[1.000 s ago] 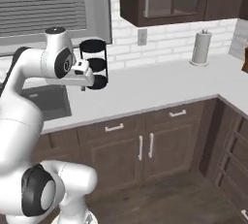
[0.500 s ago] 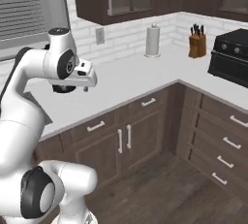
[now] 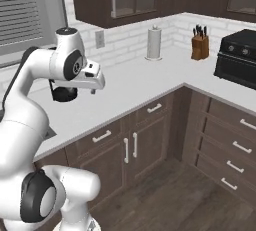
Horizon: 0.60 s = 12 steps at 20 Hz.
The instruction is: Take a straw from the drawer in front and place it inside the glass cup on the dining counter.
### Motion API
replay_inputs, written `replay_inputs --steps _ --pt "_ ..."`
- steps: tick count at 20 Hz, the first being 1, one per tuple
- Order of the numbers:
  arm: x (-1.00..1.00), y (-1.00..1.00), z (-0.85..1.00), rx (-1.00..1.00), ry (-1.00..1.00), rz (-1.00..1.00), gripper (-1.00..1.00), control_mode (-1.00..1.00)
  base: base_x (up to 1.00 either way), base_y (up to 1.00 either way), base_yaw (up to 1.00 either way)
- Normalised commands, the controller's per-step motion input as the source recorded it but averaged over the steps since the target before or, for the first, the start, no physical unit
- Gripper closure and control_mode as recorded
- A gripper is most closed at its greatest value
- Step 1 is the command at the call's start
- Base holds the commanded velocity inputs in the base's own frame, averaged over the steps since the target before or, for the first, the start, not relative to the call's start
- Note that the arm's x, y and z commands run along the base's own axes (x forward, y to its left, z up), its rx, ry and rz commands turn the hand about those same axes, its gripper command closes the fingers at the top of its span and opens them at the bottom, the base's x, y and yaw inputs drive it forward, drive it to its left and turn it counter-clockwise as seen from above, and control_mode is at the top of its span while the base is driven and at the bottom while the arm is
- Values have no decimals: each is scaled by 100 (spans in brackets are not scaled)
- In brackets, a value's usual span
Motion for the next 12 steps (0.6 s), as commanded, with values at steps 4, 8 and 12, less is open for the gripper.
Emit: replay_inputs --steps 4,8,12 --pt "0 0 0 0 0 0 -100 100 1 32 0" --pt "0 0 0 0 0 0 -100 100 2 63 0" --pt "0 0 0 0 0 0 -100 100 8 73 0"
